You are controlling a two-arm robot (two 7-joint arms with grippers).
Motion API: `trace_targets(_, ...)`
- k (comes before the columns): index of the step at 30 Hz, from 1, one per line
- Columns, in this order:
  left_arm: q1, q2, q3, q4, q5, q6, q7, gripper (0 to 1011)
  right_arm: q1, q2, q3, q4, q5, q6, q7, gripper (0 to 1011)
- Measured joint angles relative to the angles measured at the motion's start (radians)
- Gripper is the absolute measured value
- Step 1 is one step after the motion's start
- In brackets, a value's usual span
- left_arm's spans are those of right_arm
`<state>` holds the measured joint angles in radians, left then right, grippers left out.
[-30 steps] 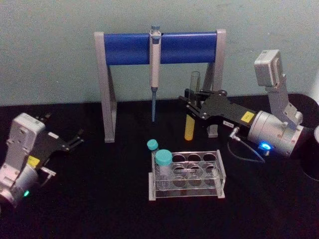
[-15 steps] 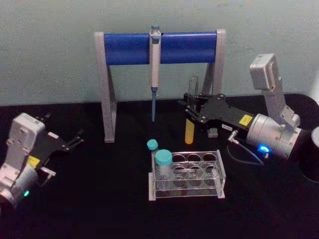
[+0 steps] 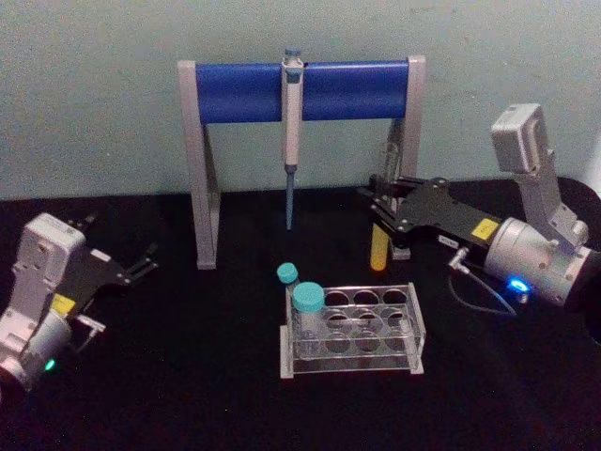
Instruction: Pick up the test tube from the test tube rack, shake it, then place it back into the test tube rack.
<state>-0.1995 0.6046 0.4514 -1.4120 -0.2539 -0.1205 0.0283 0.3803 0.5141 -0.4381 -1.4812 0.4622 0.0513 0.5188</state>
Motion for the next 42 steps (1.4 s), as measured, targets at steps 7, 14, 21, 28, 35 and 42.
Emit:
trace_targets(7,0.0,0.0,0.0,0.0,0.0,0.0,0.0,1010,-0.072,0.035,0.019,-0.085,0.009,0.031,-0.013,232)
trace_targets(14,0.0,0.0,0.0,0.0,0.0,0.0,0.0,1010,-0.105,0.037,0.006,-0.125,0.031,0.039,0.01,232)
trace_targets(21,0.0,0.0,0.0,0.0,0.0,0.0,0.0,1010,-0.062,-0.007,-0.029,-0.068,0.045,0.013,0.047,232)
trace_targets(28,0.0,0.0,0.0,0.0,0.0,0.0,0.0,1010,0.016,-0.058,-0.045,0.032,0.041,-0.027,0.058,232)
trace_targets(35,0.0,0.0,0.0,0.0,0.0,0.0,0.0,1010,0.043,-0.069,-0.033,0.08,0.032,-0.034,0.037,232)
trace_targets(42,0.0,0.0,0.0,0.0,0.0,0.0,0.0,1010,0.031,-0.063,-0.012,0.074,0.029,-0.034,0.014,232)
